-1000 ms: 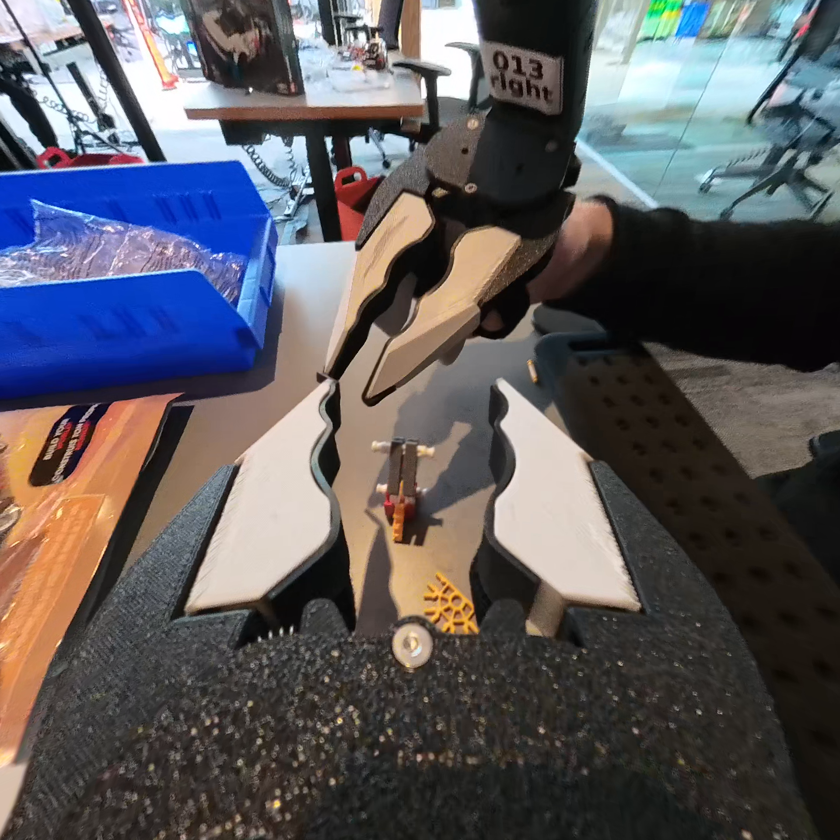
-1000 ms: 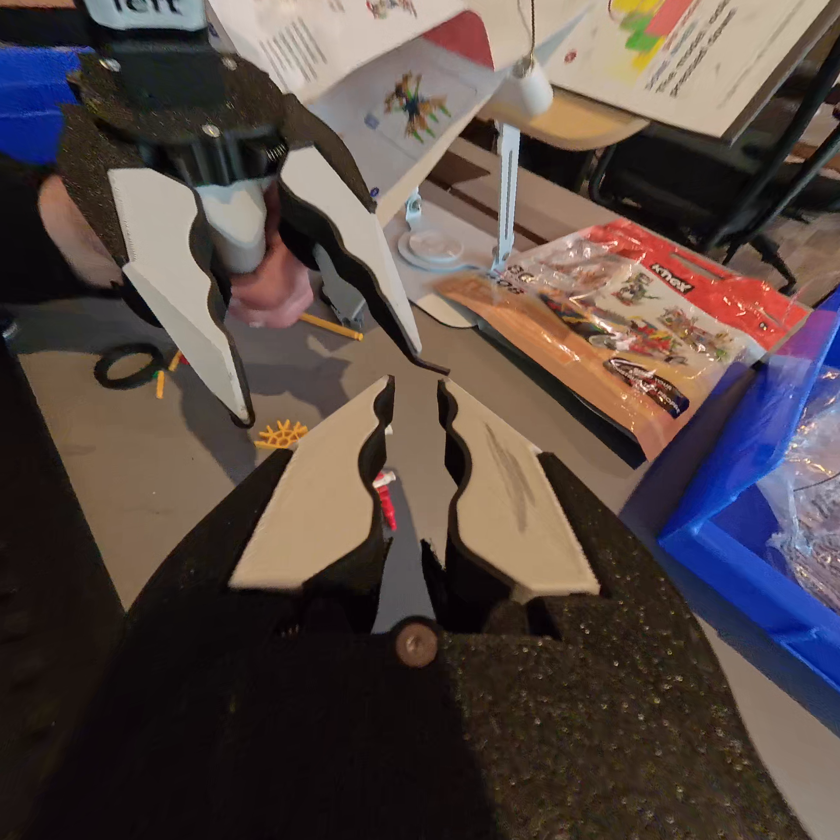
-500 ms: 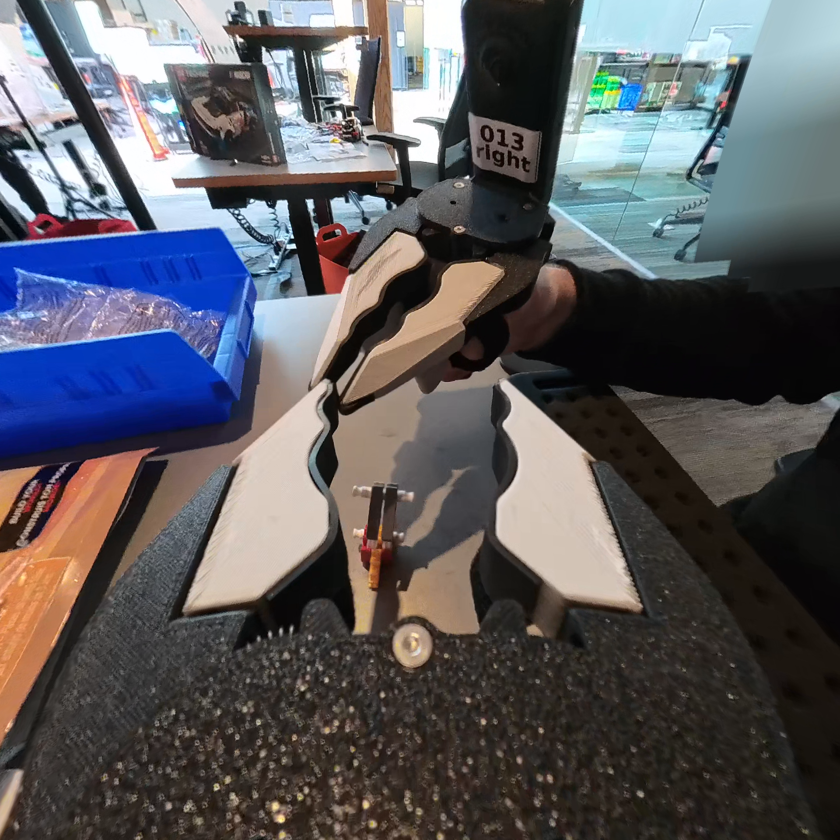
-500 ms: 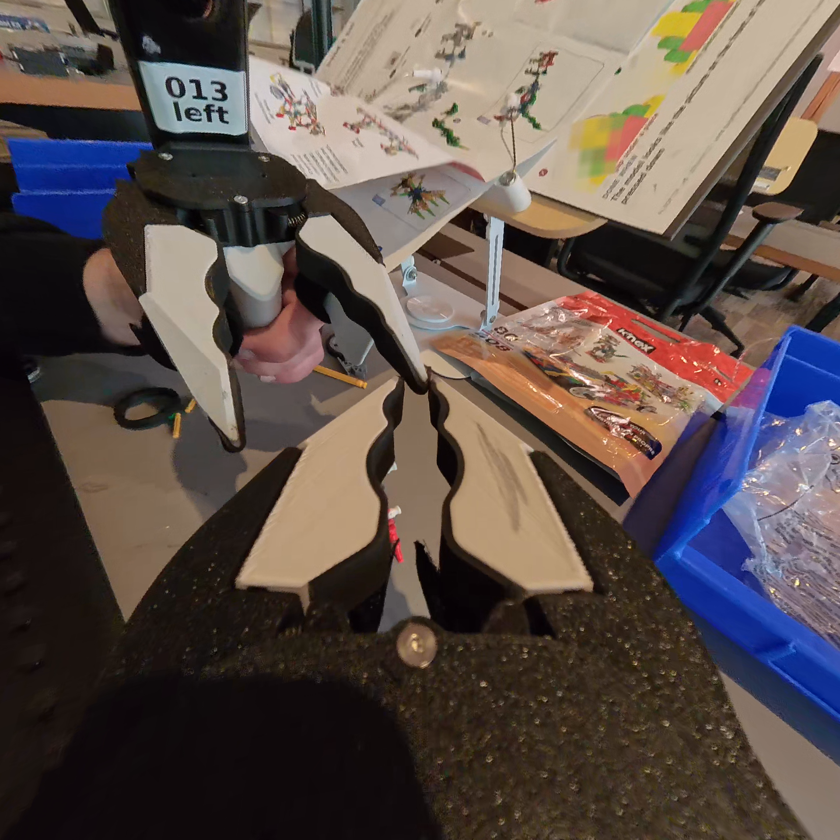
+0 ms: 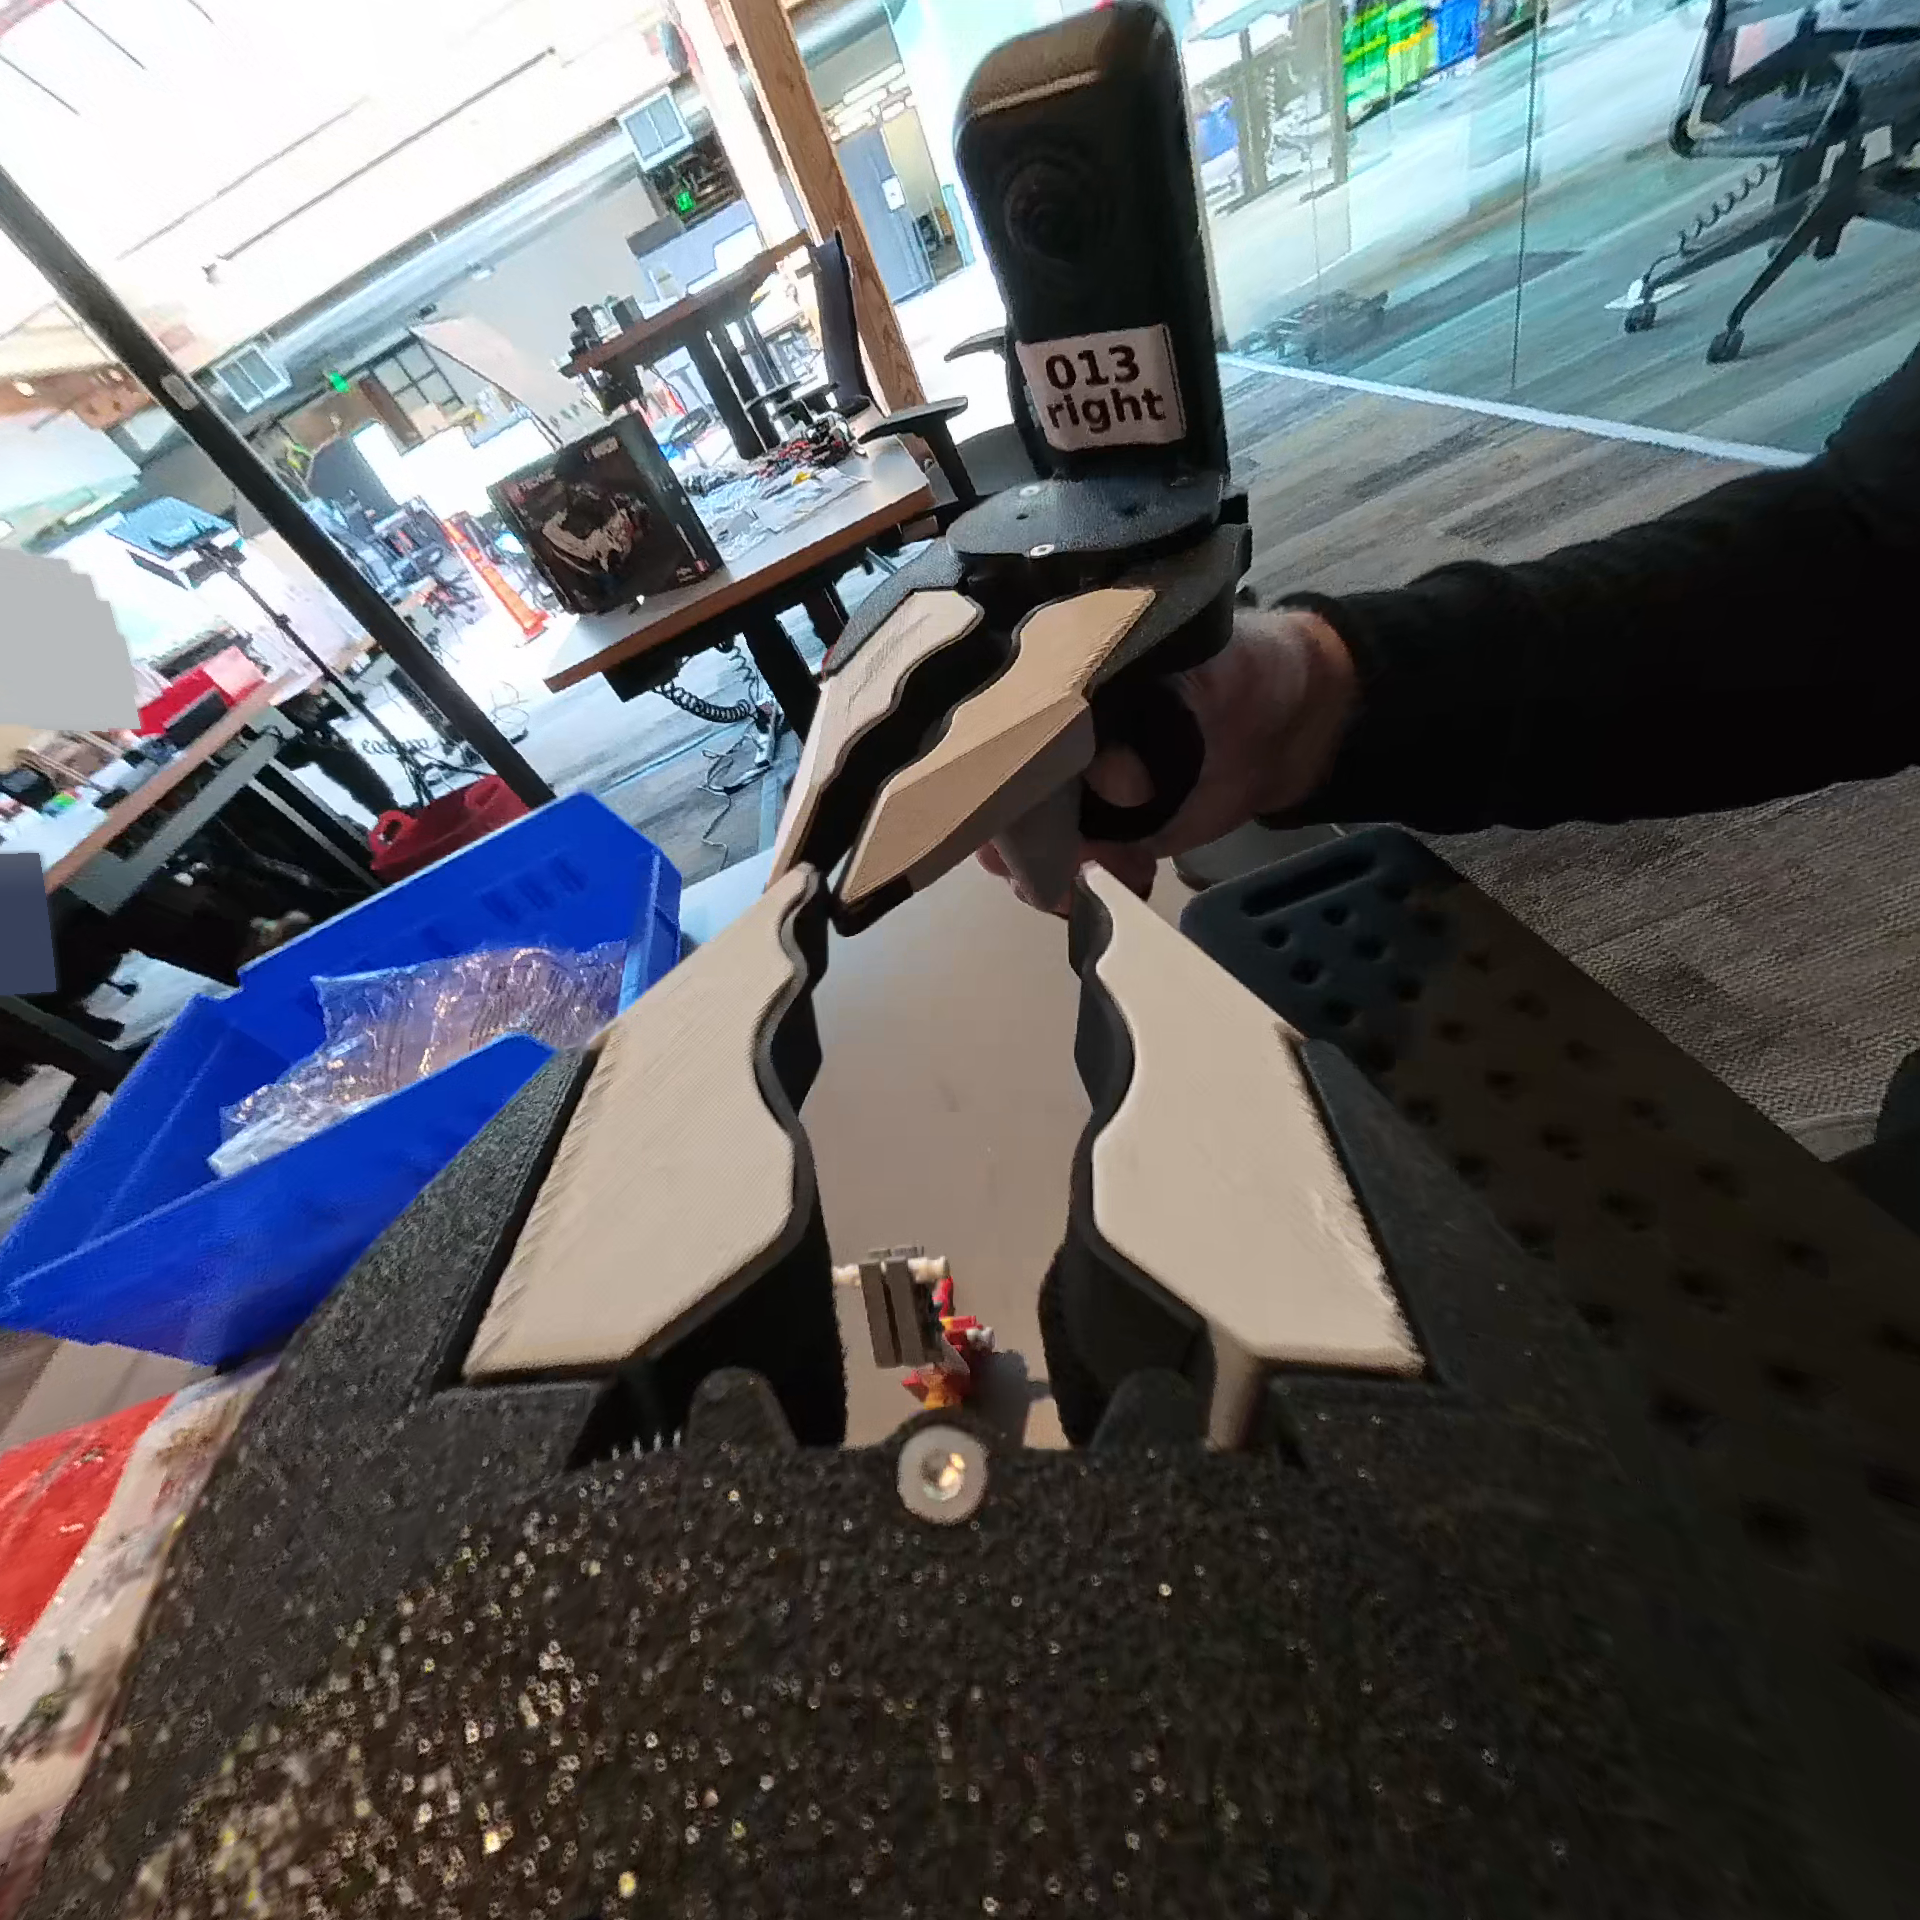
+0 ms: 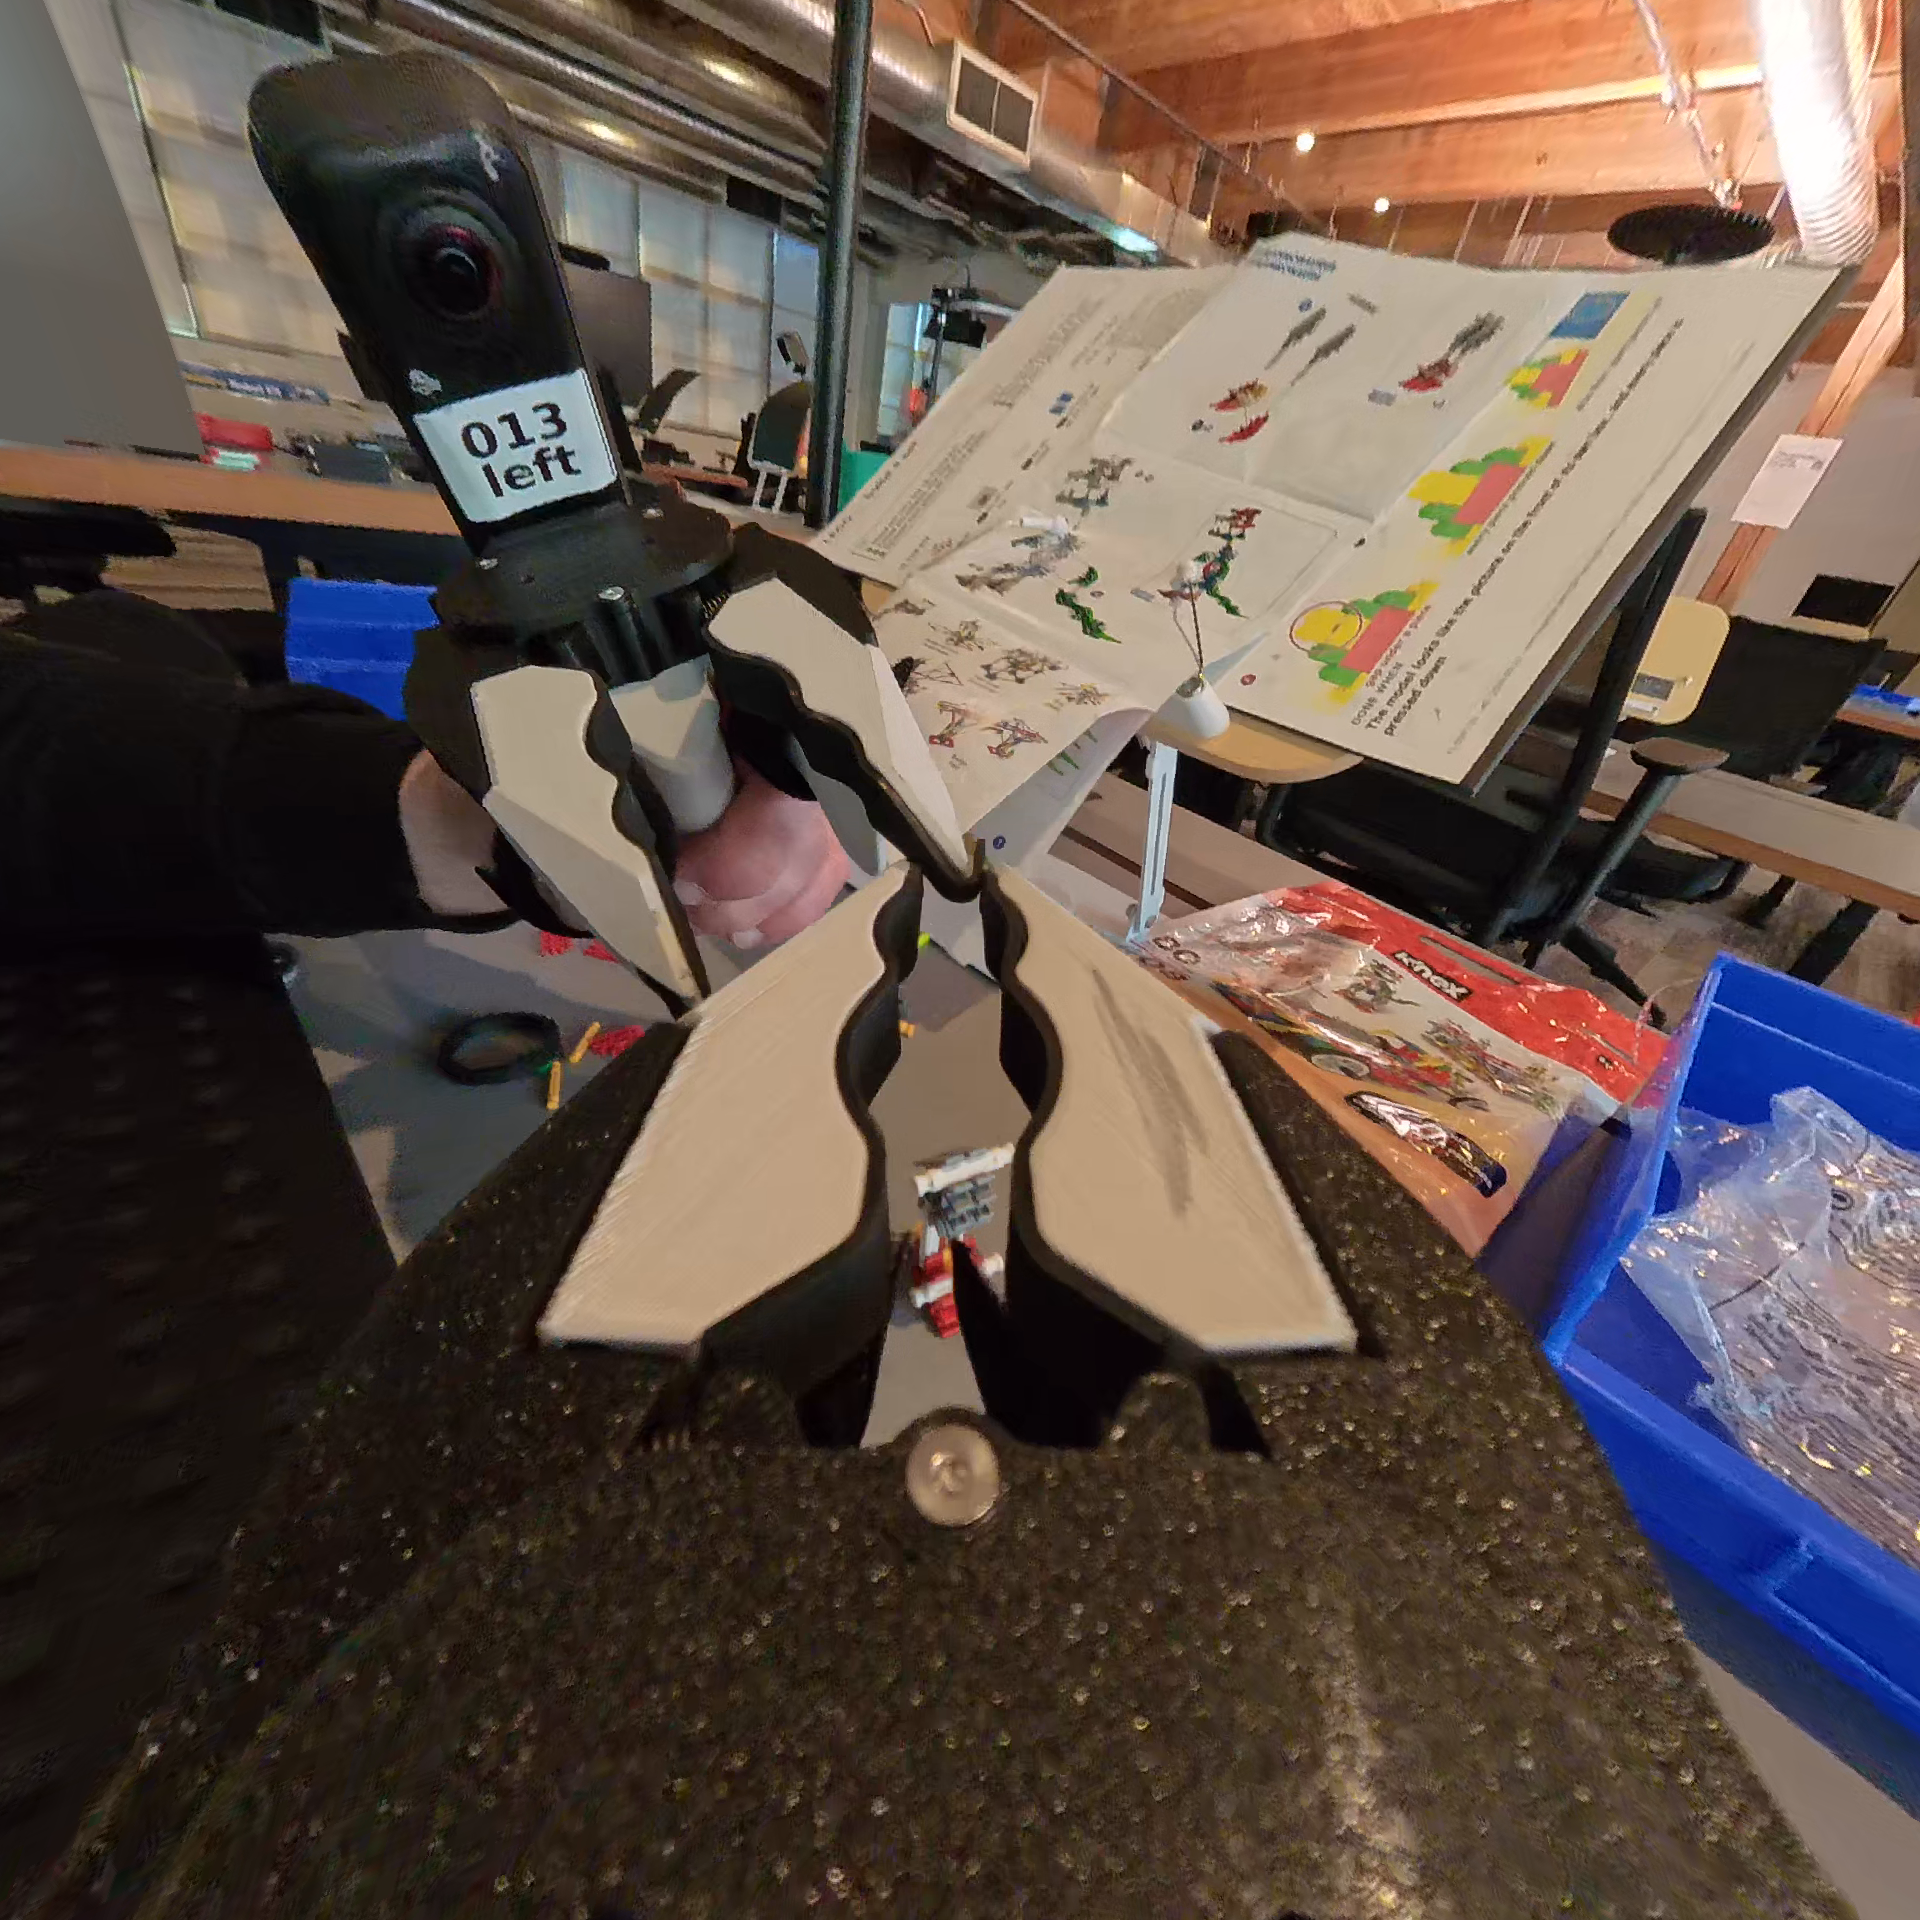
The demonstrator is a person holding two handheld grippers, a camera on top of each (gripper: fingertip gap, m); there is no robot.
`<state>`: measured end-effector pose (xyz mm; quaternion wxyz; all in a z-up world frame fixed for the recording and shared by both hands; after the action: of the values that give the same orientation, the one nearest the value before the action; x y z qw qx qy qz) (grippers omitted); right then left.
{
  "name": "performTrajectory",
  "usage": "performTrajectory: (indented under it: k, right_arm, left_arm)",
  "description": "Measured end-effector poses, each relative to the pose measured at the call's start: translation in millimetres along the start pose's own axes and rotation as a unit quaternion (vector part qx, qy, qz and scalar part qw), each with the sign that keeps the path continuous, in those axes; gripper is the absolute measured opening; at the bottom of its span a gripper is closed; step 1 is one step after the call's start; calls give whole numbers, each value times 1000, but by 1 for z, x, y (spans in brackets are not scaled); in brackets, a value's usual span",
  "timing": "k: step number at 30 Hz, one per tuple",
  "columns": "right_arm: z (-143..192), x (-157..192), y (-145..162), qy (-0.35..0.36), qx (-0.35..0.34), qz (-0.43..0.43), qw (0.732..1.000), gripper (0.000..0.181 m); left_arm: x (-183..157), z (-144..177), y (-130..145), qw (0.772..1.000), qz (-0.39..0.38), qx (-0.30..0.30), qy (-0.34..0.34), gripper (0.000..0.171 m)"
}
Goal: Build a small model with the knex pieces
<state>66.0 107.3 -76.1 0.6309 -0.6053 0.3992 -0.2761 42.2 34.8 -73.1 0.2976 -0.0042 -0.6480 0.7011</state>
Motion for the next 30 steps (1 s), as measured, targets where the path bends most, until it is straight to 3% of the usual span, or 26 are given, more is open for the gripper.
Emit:
performTrajectory:
  k: [6, 14, 24, 30]
  right_arm:
    - [14, 15, -16, -9, -59, 2, 998, 11]
    - [15, 30, -29, 6, -87, 12, 996, 10]
    - [18, 50, -40, 6, -103, 66, 993, 7]
    - [14, 55, -45, 21, -92, 62, 994, 16]
  left_arm:
    - [-13, 1, -22, 998, -57, -15, -5, 37]
    - [-14, 9, -38, 990, 61, -109, 63, 26]
    - [-21, 19, -47, 982, 58, -148, 106, 11]
    - [-22, 27, -50, 979, 48, -152, 128, 10]
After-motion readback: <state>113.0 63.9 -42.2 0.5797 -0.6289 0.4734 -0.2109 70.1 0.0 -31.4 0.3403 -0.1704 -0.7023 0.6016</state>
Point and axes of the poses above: each gripper's, where its closed fingertips meet, z back along the fingers, y out of its underside, x = y × z across the jaws, the point moved 5 cm from there along z, back along the fingers, and after that the axes turned 1 degree about -x, right-handed, at the moved point
